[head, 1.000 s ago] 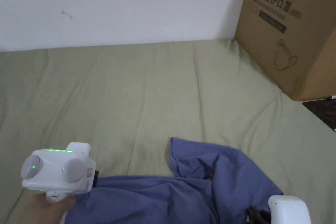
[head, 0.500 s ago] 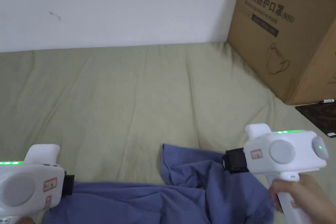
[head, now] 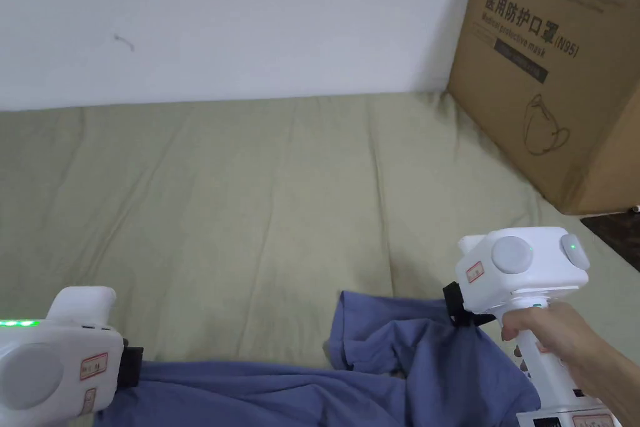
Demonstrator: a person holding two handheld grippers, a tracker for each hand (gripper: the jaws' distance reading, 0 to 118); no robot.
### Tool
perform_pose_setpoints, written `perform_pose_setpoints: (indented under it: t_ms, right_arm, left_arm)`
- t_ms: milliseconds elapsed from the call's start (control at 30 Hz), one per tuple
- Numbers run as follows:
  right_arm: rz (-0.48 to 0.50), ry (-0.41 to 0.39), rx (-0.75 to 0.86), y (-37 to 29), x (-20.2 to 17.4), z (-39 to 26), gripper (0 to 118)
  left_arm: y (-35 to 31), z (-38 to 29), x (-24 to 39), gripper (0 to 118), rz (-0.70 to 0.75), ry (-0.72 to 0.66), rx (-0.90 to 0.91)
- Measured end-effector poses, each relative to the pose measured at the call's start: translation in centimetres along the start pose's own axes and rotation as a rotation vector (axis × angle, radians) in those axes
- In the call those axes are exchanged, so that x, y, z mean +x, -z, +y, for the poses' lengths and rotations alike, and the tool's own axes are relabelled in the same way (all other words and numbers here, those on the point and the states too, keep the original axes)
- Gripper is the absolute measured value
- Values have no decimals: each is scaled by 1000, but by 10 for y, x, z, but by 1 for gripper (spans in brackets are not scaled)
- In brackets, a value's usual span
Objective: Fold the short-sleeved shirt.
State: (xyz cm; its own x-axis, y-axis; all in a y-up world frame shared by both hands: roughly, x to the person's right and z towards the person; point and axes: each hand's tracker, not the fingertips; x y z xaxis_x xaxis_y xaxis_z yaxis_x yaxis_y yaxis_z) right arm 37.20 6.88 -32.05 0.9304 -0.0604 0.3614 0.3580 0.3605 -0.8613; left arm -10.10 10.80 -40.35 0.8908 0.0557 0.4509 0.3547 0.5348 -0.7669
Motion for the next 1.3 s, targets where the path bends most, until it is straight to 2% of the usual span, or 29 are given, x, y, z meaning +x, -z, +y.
perform_pose_setpoints:
  t_ms: [133,200,267,400,500,600,667,733,833,1000,1100,1300]
  right_arm:
    - [-23,-36,90,-57,-1,7,4]
    - [-36,-20,157,-97,-2,13,4]
    - [-8,13,209,-139,3,21,4]
    - [-15,3,352,-227,6,29,4]
    - [37,61,445,-287,15,35,4]
    - [133,105,533,-338,20,36,4]
    - [143,98,595,-368,17,37,4]
    - [134,110,617,-389,14,42,4]
    - [183,125,647,-411,9,52,4]
    - [155,118,683,-432,-7,98,4]
    - [167,156,741,-451,-19,135,4]
    - [141,112,870,-498,-57,193,4]
  left_arm:
    - [-37,11,-9,2,73,23,59]
    - [-61,20,-19,2,113,4,97]
    - [-92,30,-28,2,112,-43,148]
    - [-158,49,-40,2,164,-68,262]
    - [-202,65,-49,2,170,-97,321]
    - [-242,80,-52,2,169,-119,390]
    - [-268,92,-51,2,186,-115,442]
    - [-291,104,-50,2,196,-119,483]
    - [-315,126,-51,2,201,-135,529]
    - [-335,180,-55,2,246,-121,573]
    - [-338,218,-63,2,279,-124,612]
    - [-352,291,-84,2,341,-128,670]
